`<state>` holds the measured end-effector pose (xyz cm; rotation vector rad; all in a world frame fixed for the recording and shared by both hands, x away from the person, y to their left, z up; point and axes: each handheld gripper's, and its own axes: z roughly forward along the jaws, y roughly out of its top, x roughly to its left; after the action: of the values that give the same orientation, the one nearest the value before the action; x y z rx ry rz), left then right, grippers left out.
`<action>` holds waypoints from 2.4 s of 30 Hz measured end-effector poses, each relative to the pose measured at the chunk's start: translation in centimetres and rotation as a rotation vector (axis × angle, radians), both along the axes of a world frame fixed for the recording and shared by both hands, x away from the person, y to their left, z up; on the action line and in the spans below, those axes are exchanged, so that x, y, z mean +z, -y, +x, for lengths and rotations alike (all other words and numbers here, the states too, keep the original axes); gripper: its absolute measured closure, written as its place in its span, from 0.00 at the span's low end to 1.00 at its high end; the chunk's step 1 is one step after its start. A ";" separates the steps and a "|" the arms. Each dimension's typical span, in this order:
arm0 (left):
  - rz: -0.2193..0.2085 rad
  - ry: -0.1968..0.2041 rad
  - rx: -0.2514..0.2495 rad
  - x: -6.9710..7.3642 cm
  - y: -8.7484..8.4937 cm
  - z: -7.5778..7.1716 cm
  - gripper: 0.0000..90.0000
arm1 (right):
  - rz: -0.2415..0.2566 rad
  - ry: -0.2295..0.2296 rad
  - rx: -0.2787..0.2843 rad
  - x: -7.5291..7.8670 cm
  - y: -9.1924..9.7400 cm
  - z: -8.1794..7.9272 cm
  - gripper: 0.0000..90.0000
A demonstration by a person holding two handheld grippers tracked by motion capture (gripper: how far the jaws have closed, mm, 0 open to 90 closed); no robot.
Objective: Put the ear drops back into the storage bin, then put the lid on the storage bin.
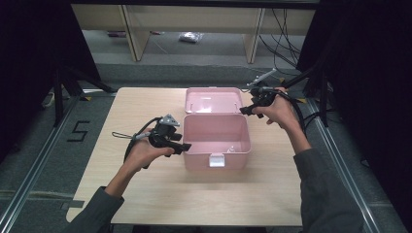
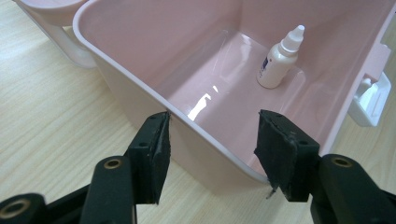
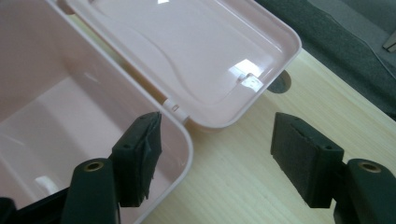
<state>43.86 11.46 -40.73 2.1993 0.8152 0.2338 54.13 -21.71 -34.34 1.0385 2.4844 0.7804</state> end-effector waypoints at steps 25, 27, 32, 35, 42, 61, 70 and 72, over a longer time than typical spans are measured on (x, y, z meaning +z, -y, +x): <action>-0.006 -0.012 0.003 -0.1 0.0 0.1 0.49 | 0.082 0.017 -0.145 -2.0 -0.1 4.3 0.47; -0.007 -0.013 0.002 -0.1 0.0 0.1 0.49 | 0.075 0.003 -0.156 -2.0 -0.1 4.6 0.49; -0.006 -0.017 -0.003 -0.1 0.0 0.2 0.49 | 0.056 0.013 -0.161 -2.2 -0.3 5.5 0.52; -0.006 -0.017 -0.002 -0.1 0.0 0.2 0.49 | 0.072 0.027 -0.182 -2.3 -0.4 5.9 0.52; -0.011 -0.014 0.002 -0.2 0.0 0.1 0.49 | 0.084 0.015 -0.218 -2.4 0.1 6.6 0.53; -0.018 -0.016 -0.002 -0.2 -0.1 0.2 0.49 | 0.069 -0.009 -0.231 -3.2 -0.4 7.2 0.53; -0.062 -0.021 0.030 0.6 -0.5 1.1 0.42 | 0.066 -0.013 -0.236 -3.6 -0.4 7.6 0.53; -0.076 -0.023 0.050 0.7 -0.5 1.7 0.42 | 0.075 -0.017 -0.247 -3.8 -0.6 7.7 0.53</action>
<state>45.57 11.99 -40.07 2.1158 0.8781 0.1993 61.85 -21.15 -38.14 1.3524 2.2963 0.7935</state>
